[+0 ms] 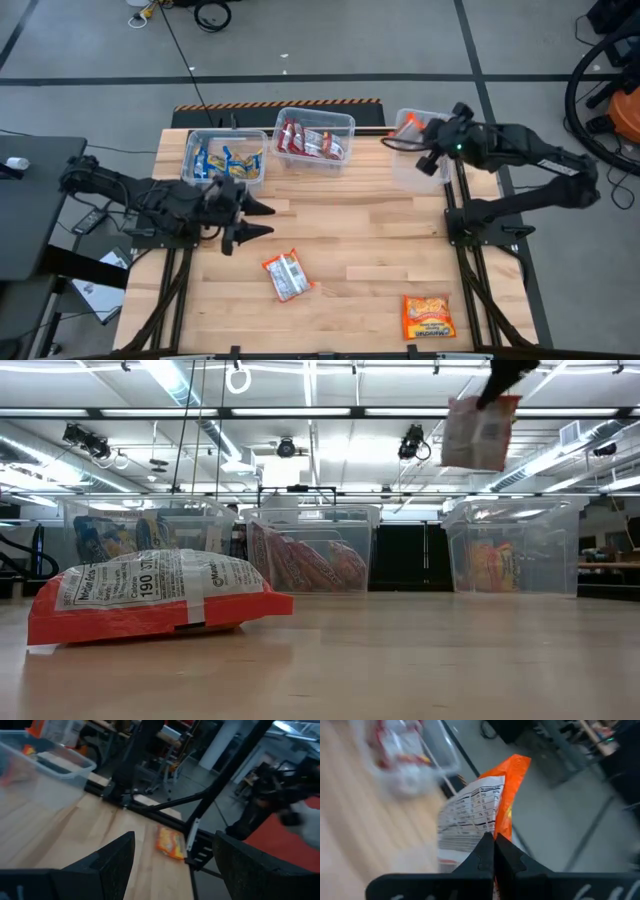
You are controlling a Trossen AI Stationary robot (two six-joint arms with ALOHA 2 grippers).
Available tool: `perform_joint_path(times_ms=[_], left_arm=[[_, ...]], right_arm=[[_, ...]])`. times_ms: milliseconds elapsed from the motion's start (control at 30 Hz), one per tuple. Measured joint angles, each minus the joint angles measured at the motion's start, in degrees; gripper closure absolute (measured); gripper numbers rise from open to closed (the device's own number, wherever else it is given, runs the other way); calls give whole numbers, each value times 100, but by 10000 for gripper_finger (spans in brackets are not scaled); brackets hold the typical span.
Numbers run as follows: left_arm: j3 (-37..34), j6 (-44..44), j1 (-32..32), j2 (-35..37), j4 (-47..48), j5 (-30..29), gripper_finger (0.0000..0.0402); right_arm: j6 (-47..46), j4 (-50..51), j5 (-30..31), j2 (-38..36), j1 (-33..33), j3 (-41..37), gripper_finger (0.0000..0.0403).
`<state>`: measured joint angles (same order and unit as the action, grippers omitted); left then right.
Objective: Sort Maruchan noodles
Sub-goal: Put the top right orange noodle pack into the right transparent bin
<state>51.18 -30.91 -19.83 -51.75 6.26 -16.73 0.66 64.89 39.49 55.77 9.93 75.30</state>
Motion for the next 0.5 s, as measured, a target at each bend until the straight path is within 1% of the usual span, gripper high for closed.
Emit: perform_joint_path(times_ms=[133,267,400,500], left_arm=[[0,-29,-165,-2,-166,-18,132],[0,-147,-261,-2,-212,-168,132],[0,-283,-347,-2,-212,-238,132],[0,-400,-370,-2,-216,-240,131]], right_arm=[[1188,-169,-92,-313,806,-505,400],[2350,-807,-740,-515,1698,-1455,400],[3069,-1834,-1217,-557,2530,-2452,399],[3629,-2516,-1657,-517,3042,-2968,399]])
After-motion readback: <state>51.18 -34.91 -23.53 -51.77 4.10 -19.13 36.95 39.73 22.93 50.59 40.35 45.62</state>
